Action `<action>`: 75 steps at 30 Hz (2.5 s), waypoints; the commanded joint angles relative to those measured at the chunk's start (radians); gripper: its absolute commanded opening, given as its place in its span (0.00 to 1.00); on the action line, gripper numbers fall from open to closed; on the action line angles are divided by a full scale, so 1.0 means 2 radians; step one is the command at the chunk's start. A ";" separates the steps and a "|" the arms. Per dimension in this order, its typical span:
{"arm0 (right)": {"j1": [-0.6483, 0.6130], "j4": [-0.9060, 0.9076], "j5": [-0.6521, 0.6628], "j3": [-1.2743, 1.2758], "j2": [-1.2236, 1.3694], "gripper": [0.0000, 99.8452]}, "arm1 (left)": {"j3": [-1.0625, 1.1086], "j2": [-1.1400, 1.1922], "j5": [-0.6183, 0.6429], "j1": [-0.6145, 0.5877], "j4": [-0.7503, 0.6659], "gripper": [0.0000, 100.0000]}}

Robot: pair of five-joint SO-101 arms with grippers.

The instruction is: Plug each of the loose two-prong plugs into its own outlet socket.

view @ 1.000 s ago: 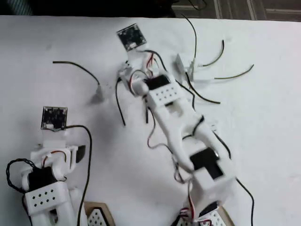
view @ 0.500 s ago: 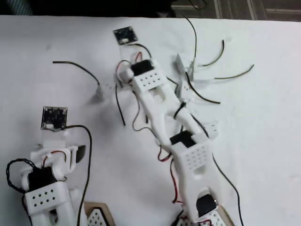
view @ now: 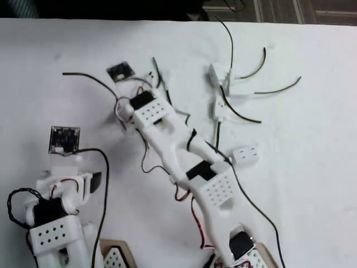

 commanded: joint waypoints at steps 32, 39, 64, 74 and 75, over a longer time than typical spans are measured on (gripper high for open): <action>0.105 0.031 0.081 -0.015 -0.054 0.30 | -0.003 -0.007 -0.001 -0.003 -0.008 0.32; 0.110 -0.014 0.082 -0.058 0.030 0.18 | -0.003 -0.007 -0.001 -0.003 -0.008 0.32; 0.211 0.191 0.206 -0.124 -0.142 0.02 | -0.003 -0.007 -0.001 -0.003 -0.008 0.32; 0.333 0.255 0.269 -0.124 -0.258 0.02 | -0.003 -0.007 0.000 -0.003 -0.008 0.32; 0.347 0.260 0.276 -0.124 -0.266 0.02 | -0.003 -0.007 0.000 -0.003 -0.008 0.32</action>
